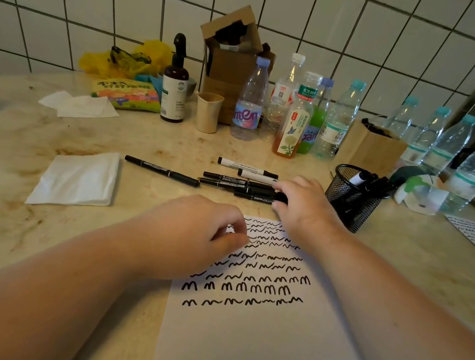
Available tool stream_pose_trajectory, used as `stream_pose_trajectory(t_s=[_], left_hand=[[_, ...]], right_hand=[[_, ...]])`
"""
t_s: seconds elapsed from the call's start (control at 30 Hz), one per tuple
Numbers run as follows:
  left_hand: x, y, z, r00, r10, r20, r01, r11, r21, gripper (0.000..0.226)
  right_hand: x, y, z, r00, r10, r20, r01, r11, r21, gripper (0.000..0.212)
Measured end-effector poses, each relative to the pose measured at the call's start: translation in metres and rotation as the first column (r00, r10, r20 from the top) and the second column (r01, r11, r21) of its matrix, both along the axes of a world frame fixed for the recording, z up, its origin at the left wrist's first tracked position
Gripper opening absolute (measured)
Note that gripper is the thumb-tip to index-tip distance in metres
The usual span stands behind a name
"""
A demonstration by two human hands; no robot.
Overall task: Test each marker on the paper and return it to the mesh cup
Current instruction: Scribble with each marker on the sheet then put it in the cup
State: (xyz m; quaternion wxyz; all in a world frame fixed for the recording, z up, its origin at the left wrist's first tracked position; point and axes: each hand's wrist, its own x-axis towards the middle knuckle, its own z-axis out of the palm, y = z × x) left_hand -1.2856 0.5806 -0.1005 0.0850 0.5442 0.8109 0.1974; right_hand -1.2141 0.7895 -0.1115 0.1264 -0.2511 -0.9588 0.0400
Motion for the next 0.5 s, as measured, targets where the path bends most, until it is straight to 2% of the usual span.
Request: stream_pose_trajectory(t_s=[0.2,0.37,0.43,0.5], left_hand=[[0.001,0.001,0.001,1.000,-0.014,-0.012,0.014,1.000,-0.012,0.025],[0.001,0.000,0.000,1.000,-0.002,-0.016,0.002,1.000,0.001,0.025],[0.000,0.001,-0.001,1.000,-0.002,-0.012,0.002,1.000,0.001,0.024],[-0.001,0.001,-0.002,1.000,0.004,0.019,-0.004,1.000,0.008,0.025]], right_hand=[[-0.008,-0.001,0.000,1.000,-0.028,0.008,0.028,1.000,0.006,0.033],[0.000,-0.011,0.010,0.995,-0.069,-0.068,0.067,0.997,-0.026,0.026],[0.011,-0.015,0.016,0.992,-0.065,-0.107,0.056,0.995,-0.081,0.024],[0.027,-0.022,0.022,0.983,-0.048,-0.175,0.011,0.978,-0.206,0.021]])
